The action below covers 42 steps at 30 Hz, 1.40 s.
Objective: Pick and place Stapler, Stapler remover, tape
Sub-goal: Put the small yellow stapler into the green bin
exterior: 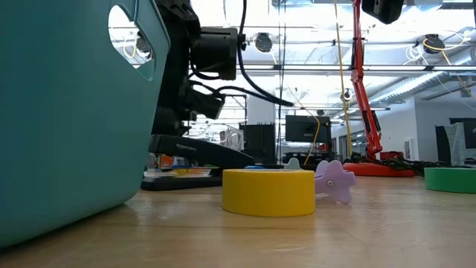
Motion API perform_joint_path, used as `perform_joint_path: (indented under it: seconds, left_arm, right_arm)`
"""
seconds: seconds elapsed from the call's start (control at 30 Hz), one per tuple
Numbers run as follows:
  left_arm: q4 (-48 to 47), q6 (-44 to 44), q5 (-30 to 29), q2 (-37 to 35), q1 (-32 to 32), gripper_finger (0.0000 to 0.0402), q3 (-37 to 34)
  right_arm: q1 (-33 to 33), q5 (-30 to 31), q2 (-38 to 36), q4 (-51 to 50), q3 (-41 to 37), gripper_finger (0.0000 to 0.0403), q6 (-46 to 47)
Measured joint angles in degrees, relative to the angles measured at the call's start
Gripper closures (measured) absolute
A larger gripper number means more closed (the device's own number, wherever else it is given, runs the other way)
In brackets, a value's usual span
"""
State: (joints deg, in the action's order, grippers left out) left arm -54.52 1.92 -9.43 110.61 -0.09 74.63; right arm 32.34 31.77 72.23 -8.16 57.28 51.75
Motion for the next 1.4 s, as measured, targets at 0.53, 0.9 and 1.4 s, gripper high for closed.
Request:
perform_joint_path:
  seconds: [0.53,0.9,1.4]
  left_arm:
    - [-2.27,-34.28,7.64,-20.32,-6.95,0.0338,0.04]
    - [8.33,-63.21,5.92,-19.13,-31.32,0.0338,0.07]
    - [10.13,-66.71,13.3,-2.72,-37.81,0.0337,0.0]
  right_arm:
    - [0.0,-1.98,0.0,0.04,0.0,0.0218,-1.82]
    - [0.0,-1.99,0.0,0.0,-0.02,0.0218,-3.48]
    - [0.02,-3.53,0.0,-0.03,0.0,0.0218,-3.55]
